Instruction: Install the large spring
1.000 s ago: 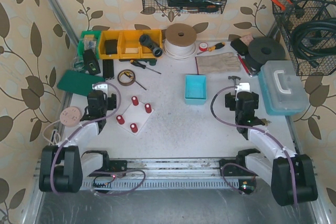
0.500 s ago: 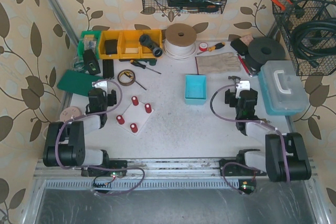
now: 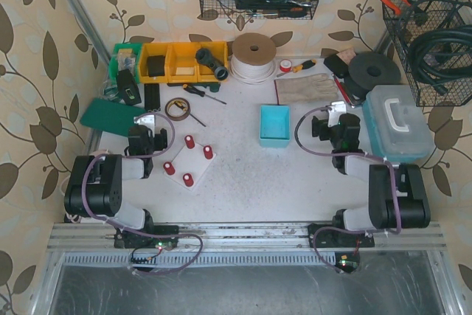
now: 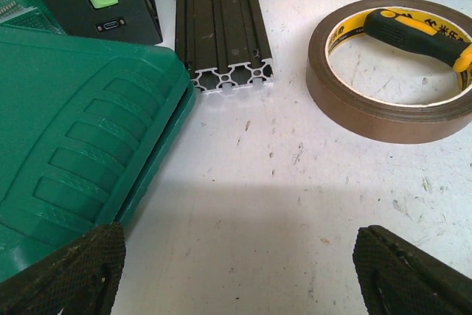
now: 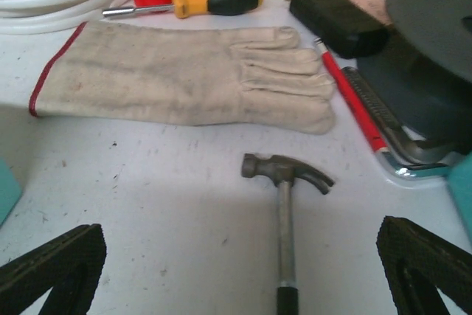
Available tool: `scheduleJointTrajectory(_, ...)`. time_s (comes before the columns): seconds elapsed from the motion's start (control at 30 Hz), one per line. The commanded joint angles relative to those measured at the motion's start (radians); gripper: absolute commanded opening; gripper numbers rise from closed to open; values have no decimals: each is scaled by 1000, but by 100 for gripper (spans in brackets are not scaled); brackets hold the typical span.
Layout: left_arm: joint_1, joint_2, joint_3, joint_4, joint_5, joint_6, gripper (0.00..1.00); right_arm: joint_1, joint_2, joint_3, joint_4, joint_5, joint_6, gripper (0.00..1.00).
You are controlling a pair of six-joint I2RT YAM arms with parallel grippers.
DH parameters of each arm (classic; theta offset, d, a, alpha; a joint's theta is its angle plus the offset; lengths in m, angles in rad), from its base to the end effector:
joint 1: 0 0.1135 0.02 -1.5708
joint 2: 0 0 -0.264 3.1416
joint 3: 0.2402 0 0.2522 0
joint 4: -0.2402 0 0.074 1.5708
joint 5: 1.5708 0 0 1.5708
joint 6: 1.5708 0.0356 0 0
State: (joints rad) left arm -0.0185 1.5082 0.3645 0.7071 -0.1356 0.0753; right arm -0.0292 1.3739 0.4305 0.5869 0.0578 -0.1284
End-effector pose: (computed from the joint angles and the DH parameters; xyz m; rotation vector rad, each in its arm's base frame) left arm 0.2586 0.0000 0.1327 0.0074 2.0073 0.1724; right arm 0.2632 -0.0097 0.1711 -0.0570 1.9292 -0.1611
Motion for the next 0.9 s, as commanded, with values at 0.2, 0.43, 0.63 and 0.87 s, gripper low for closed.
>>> scheduleJointTrajectory(0.2, 8, -11, 16, 46, 19, 4, 86, -6, 126, -109, 343, -9, 39, 99)
scheduleJointTrajectory(0.43, 8, -10, 19, 45, 20, 3, 87, 1, 123, -81, 281, 51, 52, 99)
scheduleJointTrajectory(0.63, 9, -11, 19, 45, 19, 3, 87, 12, 123, -78, 276, 71, 46, 99)
scheduleJointTrajectory(0.87, 8, -9, 20, 43, 19, 3, 87, 22, 123, -76, 273, 89, 41, 100)
